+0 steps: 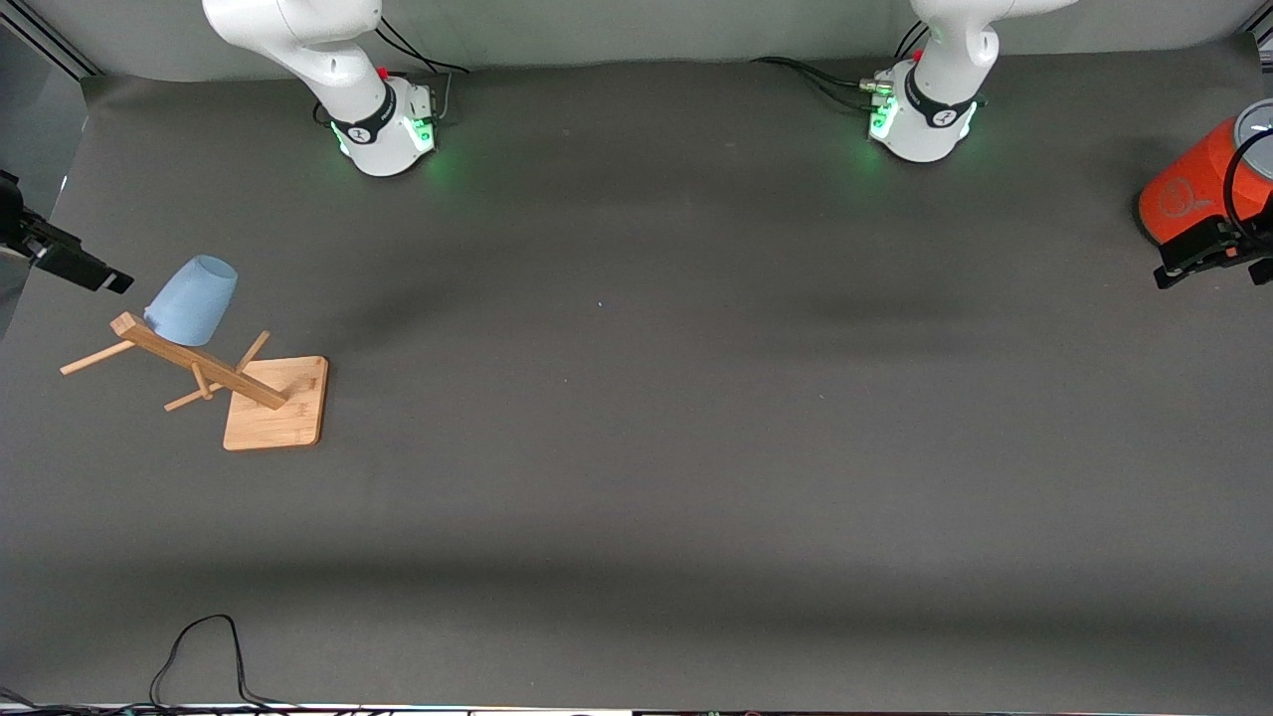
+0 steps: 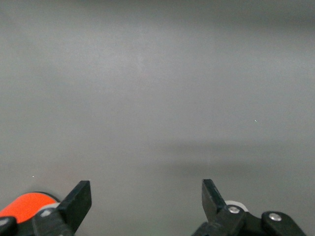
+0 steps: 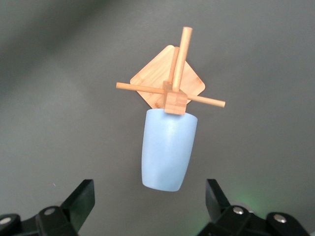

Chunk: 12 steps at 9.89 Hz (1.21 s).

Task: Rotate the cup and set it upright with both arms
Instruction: 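Move the right gripper toward the light blue cup on the wooden stand, then close the right gripper around the blue cup's base on the peg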

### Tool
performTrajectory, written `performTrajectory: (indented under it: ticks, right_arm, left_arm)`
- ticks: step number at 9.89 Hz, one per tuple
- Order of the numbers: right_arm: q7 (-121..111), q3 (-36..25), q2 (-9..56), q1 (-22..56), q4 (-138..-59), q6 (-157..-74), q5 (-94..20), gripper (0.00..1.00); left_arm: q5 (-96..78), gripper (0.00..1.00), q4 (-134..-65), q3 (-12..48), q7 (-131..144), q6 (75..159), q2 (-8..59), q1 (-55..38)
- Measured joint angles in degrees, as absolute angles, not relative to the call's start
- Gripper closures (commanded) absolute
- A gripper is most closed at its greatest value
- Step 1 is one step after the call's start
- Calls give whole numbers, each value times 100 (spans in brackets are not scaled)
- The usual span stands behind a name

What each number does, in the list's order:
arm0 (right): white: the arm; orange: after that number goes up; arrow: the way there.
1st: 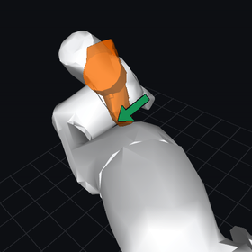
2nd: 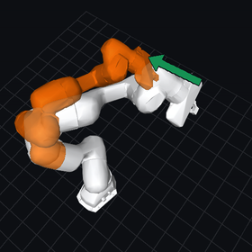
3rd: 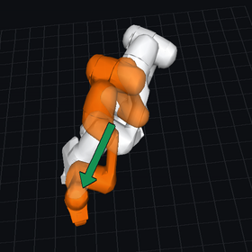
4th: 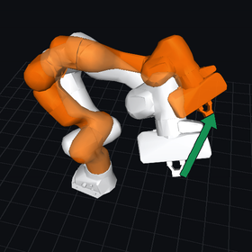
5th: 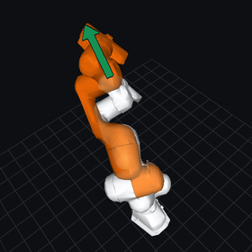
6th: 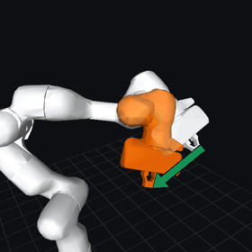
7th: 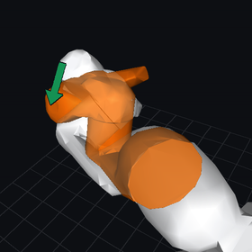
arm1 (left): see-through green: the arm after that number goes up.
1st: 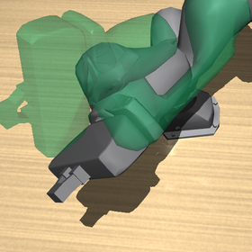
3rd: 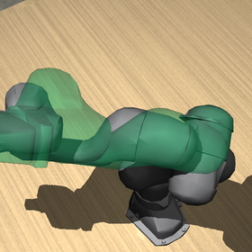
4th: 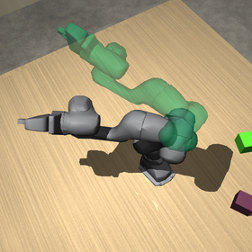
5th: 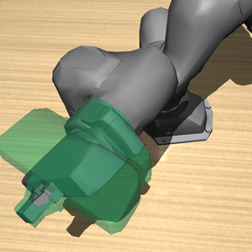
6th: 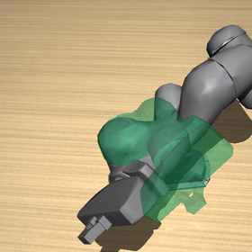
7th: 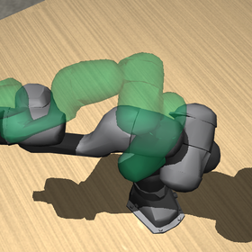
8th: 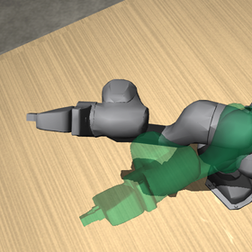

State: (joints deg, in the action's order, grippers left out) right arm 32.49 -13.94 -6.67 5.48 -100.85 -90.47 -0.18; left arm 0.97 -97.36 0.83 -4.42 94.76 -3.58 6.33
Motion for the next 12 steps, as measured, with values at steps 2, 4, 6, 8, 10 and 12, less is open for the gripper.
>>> performTrajectory:
  ticks: [2, 4, 6, 8, 10, 12]
  right_arm:
    - [3564, -1401, -704, 546, -10421, -9470, -18, 0]
    - [3607, -1426, -849, 542, -11121, -10103, -18, 0]
    - [3613, -1455, -929, 542, -11691, -10623, -18, 0]
    - [3621, -1461, -961, 542, -12150, -11057, -18, 0]
    - [3631, -1491, -961, 542, -12443, -11421, -18, 0]
    - [3633, -1512, -955, 542, -12574, -11556, -18, 0]
  left_arm:
    - [97, 0, -9739, 83, -442, 9499, -353, 633]
    - [97, 0, -9747, 83, -442, 9501, -342, 633]
    - [97, 0, -9750, 86, -442, 9504, -318, 633]
    - [97, 0, -9751, 88, -442, 9508, -290, 633]
    - [97, 0, -9751, 88, -442, 9509, -289, 633]
    - [98, 0, -9754, 88, -442, 9509, -287, 633]
